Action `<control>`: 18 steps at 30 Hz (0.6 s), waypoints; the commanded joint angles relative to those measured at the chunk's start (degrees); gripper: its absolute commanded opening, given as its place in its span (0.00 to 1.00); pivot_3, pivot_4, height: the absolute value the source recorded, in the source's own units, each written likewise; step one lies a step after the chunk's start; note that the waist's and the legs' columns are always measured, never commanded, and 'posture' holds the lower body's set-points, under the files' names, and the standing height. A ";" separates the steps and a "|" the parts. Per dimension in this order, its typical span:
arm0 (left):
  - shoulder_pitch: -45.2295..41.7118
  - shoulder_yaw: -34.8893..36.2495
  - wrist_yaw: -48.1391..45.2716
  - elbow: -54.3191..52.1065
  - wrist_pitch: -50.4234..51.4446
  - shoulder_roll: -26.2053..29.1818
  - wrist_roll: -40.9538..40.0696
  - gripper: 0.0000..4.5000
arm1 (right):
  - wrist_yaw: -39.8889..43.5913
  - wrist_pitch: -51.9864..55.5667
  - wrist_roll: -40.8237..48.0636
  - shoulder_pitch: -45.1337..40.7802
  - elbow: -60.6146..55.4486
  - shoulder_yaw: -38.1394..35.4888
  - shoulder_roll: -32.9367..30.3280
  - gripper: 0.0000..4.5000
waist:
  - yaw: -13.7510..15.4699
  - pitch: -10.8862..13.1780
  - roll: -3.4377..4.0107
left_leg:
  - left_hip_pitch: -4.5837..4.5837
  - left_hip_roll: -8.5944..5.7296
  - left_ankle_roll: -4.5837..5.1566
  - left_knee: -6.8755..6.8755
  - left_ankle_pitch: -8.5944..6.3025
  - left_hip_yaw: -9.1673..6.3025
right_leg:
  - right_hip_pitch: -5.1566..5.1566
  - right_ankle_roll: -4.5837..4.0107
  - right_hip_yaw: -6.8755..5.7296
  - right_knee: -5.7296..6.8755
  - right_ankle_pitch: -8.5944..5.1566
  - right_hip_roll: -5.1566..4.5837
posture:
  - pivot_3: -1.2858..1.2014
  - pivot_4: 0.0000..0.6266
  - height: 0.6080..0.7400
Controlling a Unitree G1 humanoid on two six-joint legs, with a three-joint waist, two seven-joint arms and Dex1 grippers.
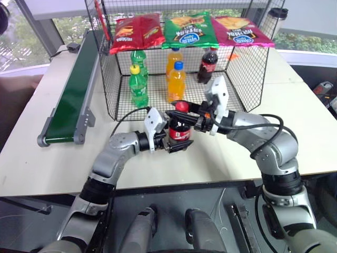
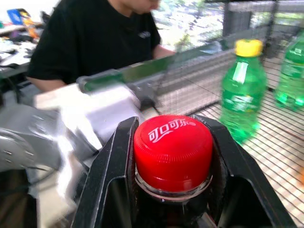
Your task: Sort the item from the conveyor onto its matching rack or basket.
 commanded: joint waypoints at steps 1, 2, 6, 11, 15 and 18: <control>3.07 5.94 2.69 -5.87 3.55 2.93 -2.87 1.00 | -3.33 -4.44 -4.17 -5.54 4.63 -4.45 -1.22 0.26 | -0.09 0.00 0.00 | 0.01 0.01 0.00 0.00 0.00 0.00 | 0.00 0.00 0.00 0.00 0.00 0.02 | 0.52 0.24 0.98; 4.23 6.27 3.33 -6.83 3.96 3.62 -2.68 1.00 | -4.36 -4.91 -5.44 -6.48 6.79 -4.63 -1.21 0.26 | -0.04 0.00 0.00 | 0.02 0.01 0.00 0.00 0.00 0.00 | 0.00 -0.01 0.00 0.02 0.00 0.02 | 0.52 0.24 0.98; 8.59 7.06 6.64 -9.84 4.03 4.48 -1.44 1.00 | -7.89 -9.39 -10.41 -9.92 16.44 -5.28 -0.02 0.26 | 0.28 0.00 0.01 | 0.00 -0.02 0.00 -0.02 0.00 0.03 | -0.01 0.00 0.01 -0.02 0.00 0.02 | 0.52 0.24 0.98; 10.02 7.76 15.25 -10.86 1.39 1.39 2.63 1.00 | -14.80 -17.22 -15.36 -16.45 30.42 -7.43 3.38 0.26 | 0.23 0.01 0.02 | 0.01 -0.03 -0.01 -0.01 0.01 0.04 | 0.00 -0.02 0.04 0.02 0.02 0.03 | 0.52 0.24 0.98; 10.46 7.34 20.80 -12.10 0.54 -2.40 4.23 1.00 | -17.80 -25.61 -18.40 -20.57 41.99 -8.28 5.25 0.26 | 0.16 0.01 0.02 | 0.01 -0.03 -0.01 -0.01 0.02 0.06 | -0.01 0.15 0.04 0.01 0.11 0.05 | 0.52 0.24 0.98; 11.44 7.03 22.05 -12.83 0.39 -3.33 4.69 1.00 | -18.18 -30.92 -19.96 -22.56 48.60 -8.55 5.97 0.26 | 0.04 0.01 0.02 | 0.02 -0.03 -0.01 -0.06 0.02 0.08 | -0.02 0.16 0.04 0.01 0.12 0.07 | 0.52 0.24 0.98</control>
